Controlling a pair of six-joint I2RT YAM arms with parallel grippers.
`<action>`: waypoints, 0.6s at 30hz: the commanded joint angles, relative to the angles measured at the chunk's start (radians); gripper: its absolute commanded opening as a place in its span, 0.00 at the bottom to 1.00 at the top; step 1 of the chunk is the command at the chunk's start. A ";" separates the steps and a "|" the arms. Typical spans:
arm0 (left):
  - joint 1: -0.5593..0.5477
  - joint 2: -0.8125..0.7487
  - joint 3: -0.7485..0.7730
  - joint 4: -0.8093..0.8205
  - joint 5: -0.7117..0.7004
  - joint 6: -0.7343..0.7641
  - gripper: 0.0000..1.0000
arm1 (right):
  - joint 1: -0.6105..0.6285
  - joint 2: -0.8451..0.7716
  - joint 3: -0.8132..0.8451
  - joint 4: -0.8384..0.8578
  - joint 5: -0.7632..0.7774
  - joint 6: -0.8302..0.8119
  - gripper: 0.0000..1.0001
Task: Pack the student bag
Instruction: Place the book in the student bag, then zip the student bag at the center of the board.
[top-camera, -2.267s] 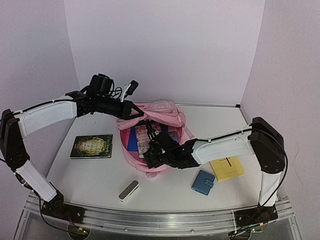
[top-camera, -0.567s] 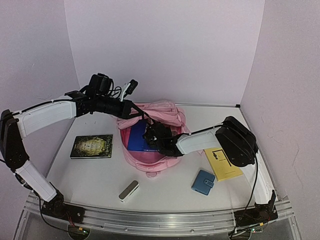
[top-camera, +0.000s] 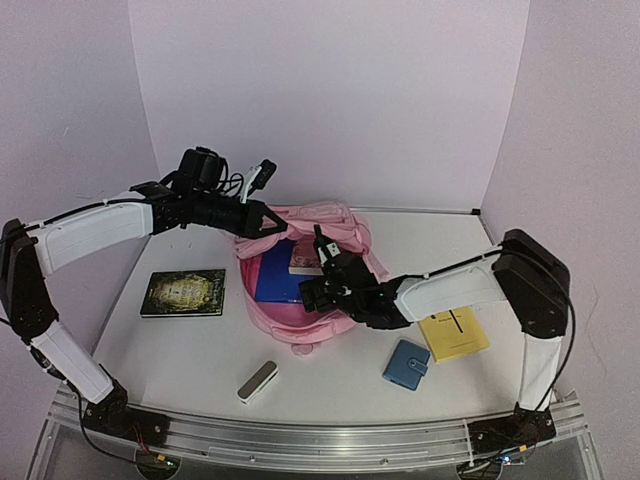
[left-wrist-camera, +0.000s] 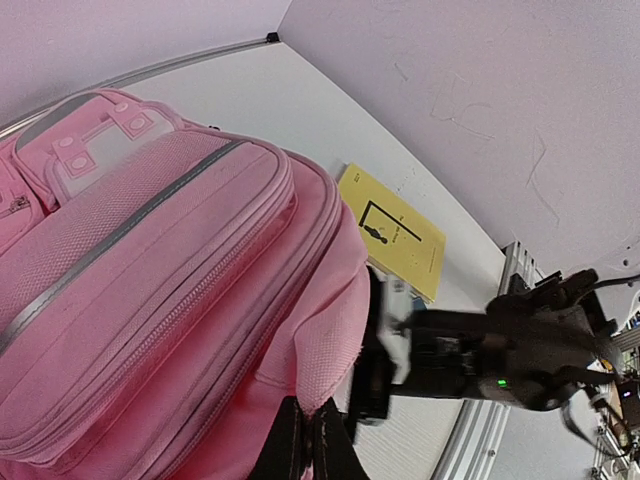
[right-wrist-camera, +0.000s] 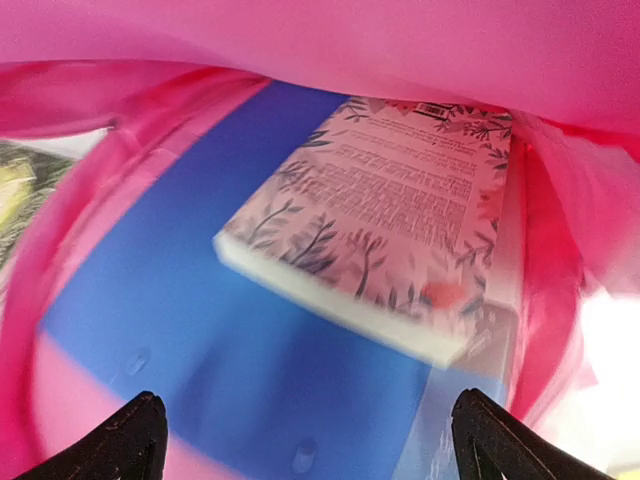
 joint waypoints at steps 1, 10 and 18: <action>-0.001 0.006 0.041 0.062 0.015 -0.014 0.00 | 0.004 -0.201 -0.155 0.080 -0.093 0.149 0.98; -0.127 0.051 0.025 0.009 -0.176 0.009 0.00 | -0.089 -0.556 -0.381 0.061 -0.167 0.359 0.98; -0.207 0.125 -0.069 0.210 -0.190 -0.158 0.00 | -0.136 -0.734 -0.429 -0.108 -0.123 0.501 0.98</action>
